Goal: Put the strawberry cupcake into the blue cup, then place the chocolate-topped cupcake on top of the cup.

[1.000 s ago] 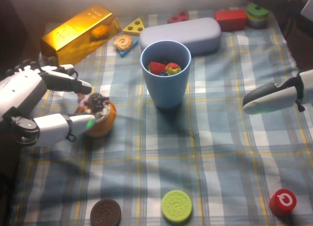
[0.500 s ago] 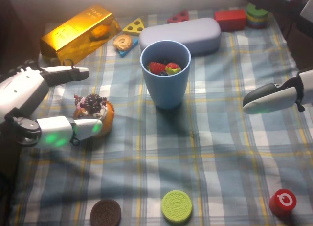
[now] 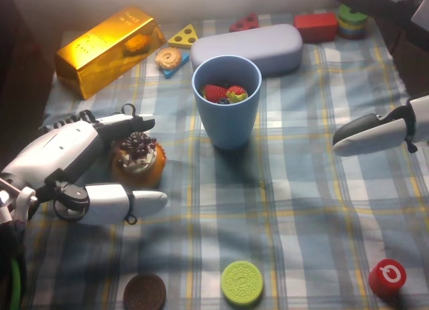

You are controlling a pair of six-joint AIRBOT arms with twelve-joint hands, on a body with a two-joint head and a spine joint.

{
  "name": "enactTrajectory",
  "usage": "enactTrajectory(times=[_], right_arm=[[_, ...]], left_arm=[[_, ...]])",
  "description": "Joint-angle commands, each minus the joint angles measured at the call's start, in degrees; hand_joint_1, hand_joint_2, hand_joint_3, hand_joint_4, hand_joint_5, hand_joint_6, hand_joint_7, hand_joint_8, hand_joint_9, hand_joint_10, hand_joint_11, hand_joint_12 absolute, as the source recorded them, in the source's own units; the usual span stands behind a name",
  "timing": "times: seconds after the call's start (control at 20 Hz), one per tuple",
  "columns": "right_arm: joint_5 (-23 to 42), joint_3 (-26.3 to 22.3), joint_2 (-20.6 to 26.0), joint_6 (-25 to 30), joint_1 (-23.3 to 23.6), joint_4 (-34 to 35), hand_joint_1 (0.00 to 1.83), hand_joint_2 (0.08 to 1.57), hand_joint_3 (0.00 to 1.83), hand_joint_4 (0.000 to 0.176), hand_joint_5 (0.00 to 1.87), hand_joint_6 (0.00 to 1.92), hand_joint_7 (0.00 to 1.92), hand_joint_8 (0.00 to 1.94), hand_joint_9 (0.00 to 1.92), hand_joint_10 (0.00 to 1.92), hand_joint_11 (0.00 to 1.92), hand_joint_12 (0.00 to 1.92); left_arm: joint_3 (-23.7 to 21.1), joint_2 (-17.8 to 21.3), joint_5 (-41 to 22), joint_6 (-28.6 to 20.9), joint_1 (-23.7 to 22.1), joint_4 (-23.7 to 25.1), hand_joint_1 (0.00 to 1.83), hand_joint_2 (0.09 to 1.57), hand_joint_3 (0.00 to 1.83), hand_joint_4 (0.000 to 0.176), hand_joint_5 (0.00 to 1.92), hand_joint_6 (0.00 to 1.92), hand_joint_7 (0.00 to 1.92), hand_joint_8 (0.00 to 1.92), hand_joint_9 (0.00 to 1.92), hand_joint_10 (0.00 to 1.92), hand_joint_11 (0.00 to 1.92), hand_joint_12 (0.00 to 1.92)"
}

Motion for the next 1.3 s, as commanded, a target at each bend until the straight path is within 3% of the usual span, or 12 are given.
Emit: enactTrajectory(times=[0.0, 0.05, 0.15, 0.2, 0.45, 0.55, 0.75, 0.9, 0.95, 1.1, 1.15, 1.25], right_arm=[[6.5, 0.06, -0.19, 0.17, 0.29, 2.33, 0.53, 0.77, 0.0, 0.085, 0.0, 0.0, 0.0, 0.0, 0.0, 0.0, 0.0, 0.09], [6.51, 0.04, -0.18, 0.18, 0.27, 2.34, 0.53, 0.77, 0.0, 0.085, 0.0, 0.0, 0.0, 0.0, 0.0, 0.0, 0.0, 0.09], [6.51, 0.04, -0.17, 0.18, 0.22, 2.41, 0.53, 0.77, 0.0, 0.085, 0.0, 0.0, 0.0, 0.0, 0.0, 0.0, 0.0, 0.09], [6.51, 0.04, -0.17, 0.18, 0.18, 2.46, 0.53, 0.77, 0.0, 0.085, 0.0, 0.0, 0.0, 0.0, 0.0, 0.0, 0.0, 0.09], [6.51, 0.04, -0.2, 0.18, 0.06, 2.59, 0.53, 0.77, 0.0, 0.085, 0.0, 0.0, 0.0, 0.0, 0.0, 0.0, 0.0, 0.09], [6.51, 0.04, -0.2, 0.18, 0.06, 2.62, 0.53, 0.77, 0.0, 0.085, 0.0, 0.0, 0.0, 0.0, 0.0, 0.0, 0.0, 0.09], [6.51, 0.05, -0.2, 0.18, 0.06, 2.68, 0.53, 0.77, 0.0, 0.085, 0.0, 0.0, 0.0, 0.0, 0.0, 0.0, 0.0, 0.09], [6.51, 0.05, -0.22, 0.18, 0.06, 2.71, 0.53, 0.77, 0.0, 0.085, 0.0, 0.0, 0.0, 0.0, 0.0, 0.0, 0.0, 0.09], [6.51, 0.07, -0.2, 0.18, 0.06, 2.71, 0.53, 0.77, 0.0, 0.085, 0.0, 0.0, 0.0, 0.0, 0.0, 0.0, 0.0, 0.09], [6.51, 0.12, -0.2, 0.18, 0.06, 2.72, 0.53, 0.77, 0.0, 0.085, 0.0, 0.0, 0.0, 0.0, 0.0, 0.0, 0.0, 0.09], [6.51, 0.14, -0.2, 0.18, 0.06, 2.72, 0.53, 0.77, 0.0, 0.085, 0.0, 0.0, 0.0, 0.0, 0.0, 0.0, 0.0, 0.09], [6.51, 0.15, -0.21, 0.18, 0.03, 2.72, 0.53, 0.77, 0.0, 0.085, 0.0, 0.0, 0.0, 0.0, 0.0, 0.0, 0.0, 0.09]], left_arm=[[0.3, -0.39, -5.11, -0.4, -0.64, 1.41, 0.78, 0.91, 0.0, 0.058, 0.44, 0.0, 0.56, 0.0, 0.56, 0.0, 0.18, 0.71], [0.61, -0.79, -4.79, -0.4, -0.63, 1.25, 0.79, 0.91, 0.0, 0.089, 0.42, 0.0, 0.57, 0.0, 0.55, 0.0, 0.16, 0.69], [1.01, -1.1, -4.53, -0.4, -0.64, 1.03, 0.82, 0.92, 0.0, 0.09, 0.44, 0.01, 0.59, 0.01, 0.54, 0.0, 0.15, 0.67], [1.04, -1.11, -4.62, -0.4, -0.64, 1.01, 0.83, 0.93, 0.0, 0.057, 0.5, 0.01, 0.67, 0.01, 0.59, 0.01, 0.2, 0.67], [0.65, -0.18, -5.58, -0.41, -0.67, 1.02, 0.83, 1.02, 0.0, 0.007, 0.7, 0.01, 0.72, 0.01, 0.56, 0.01, 0.28, 0.46], [0.52, 0.21, -5.86, -0.42, -0.67, 1.01, 0.83, 1.03, 0.0, 0.037, 0.73, 0.0, 0.73, 0.0, 0.54, 0.0, 0.26, 0.41], [0.4, 0.88, -6.24, -0.42, -0.71, 0.99, 0.86, 1.05, 0.0, 0.039, 0.74, 0.0, 0.73, 0.0, 0.53, 0.0, 0.25, 0.39], [0.14, 1.62, -6.92, -0.42, -0.92, 0.98, 0.8, 1.06, 0.0, 0.016, 0.78, 0.01, 0.76, 0.01, 0.55, 0.0, 0.27, 0.41], [-0.37, 2.7, -7.4, -0.42, -1.24, 1.1, 0.82, 1.05, 0.0, 0.032, 0.78, 0.0, 0.75, 0.0, 0.54, 0.0, 0.22, 0.47], [-0.89, 3.68, -7.92, -0.42, -1.38, 1.34, 0.86, 1.04, 0.0, 0.024, 0.78, 0.0, 0.76, 0.0, 0.54, 0.0, 0.12, 0.74], [-1.05, 3.93, -8.15, -0.42, -1.39, 1.38, 0.84, 1.05, 0.0, 0.04, 0.76, 0.0, 0.75, 0.0, 0.52, 0.0, 0.09, 0.75], [-1.43, 4.41, -8.55, -0.42, -1.45, 1.6, 0.84, 1.04, 0.0, 0.049, 0.77, 0.0, 0.75, 0.0, 0.52, 0.0, 0.03, 0.8]])
